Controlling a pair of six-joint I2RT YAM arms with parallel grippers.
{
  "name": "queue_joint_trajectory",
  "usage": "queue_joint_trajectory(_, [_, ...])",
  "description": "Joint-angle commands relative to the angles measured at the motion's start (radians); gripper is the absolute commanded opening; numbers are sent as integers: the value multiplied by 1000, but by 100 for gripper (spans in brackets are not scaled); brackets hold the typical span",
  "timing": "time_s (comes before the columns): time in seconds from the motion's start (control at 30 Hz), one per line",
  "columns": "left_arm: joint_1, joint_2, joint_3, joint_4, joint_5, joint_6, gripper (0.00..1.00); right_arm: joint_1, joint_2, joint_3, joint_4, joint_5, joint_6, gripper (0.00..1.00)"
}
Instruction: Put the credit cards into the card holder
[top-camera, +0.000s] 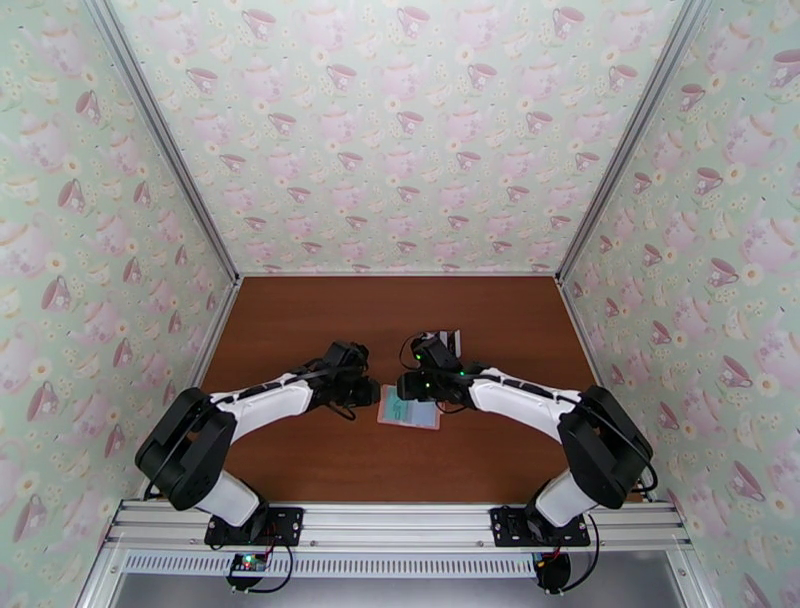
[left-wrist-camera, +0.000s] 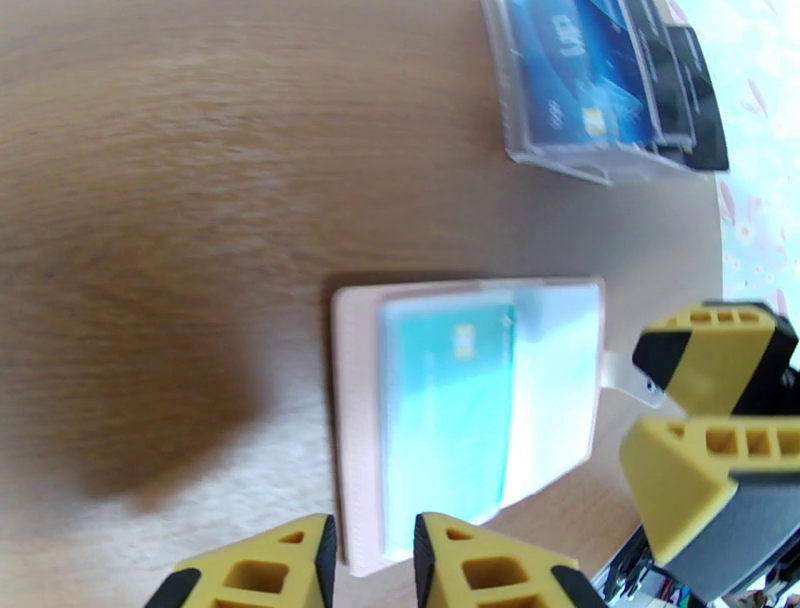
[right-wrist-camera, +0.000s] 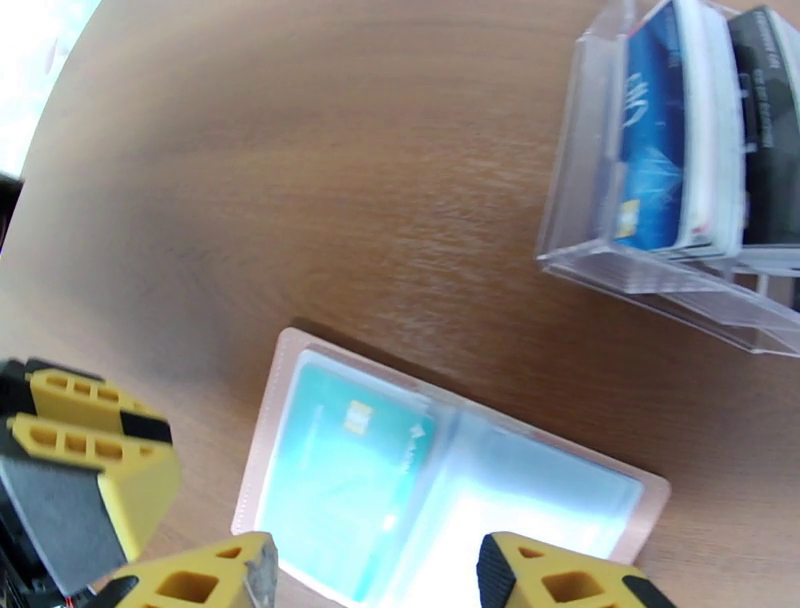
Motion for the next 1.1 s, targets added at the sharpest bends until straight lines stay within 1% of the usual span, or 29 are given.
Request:
queue_joint_trajectory(0.0, [-23, -21, 7, 10, -28, -6, 29, -5, -37, -28, -4, 26, -13, 58])
queue_joint_trajectory(0.2, [-68, -24, -2, 19, -35, -28, 29, -12, -71, -74, 11, 27, -9, 59])
queue_joint_trajectory(0.23, [-74, -22, -5, 21, -58, -32, 29, -12, -71, -79, 13, 24, -10, 58])
queue_joint_trajectory(0.37, [-94, -18, -16, 38, -71, -46, 29, -15, -95, -104, 15, 39, -8, 58])
queue_joint_trajectory(0.57, [-103, 3, -22, 52, -73, -52, 29, -34, -131, -132, 17, 21, -17, 59])
queue_joint_trajectory(0.8, [-105, 53, -24, 87, -69, -54, 29, -42, -119, -138, 24, 9, -23, 59])
queue_joint_trajectory(0.93, [-107, 64, -35, 96, -74, -57, 29, -41, -116, -136, 53, -29, -22, 58])
queue_joint_trajectory(1.07, [-106, 65, -55, 109, -71, -65, 29, -40, -99, -116, 57, -38, -22, 58])
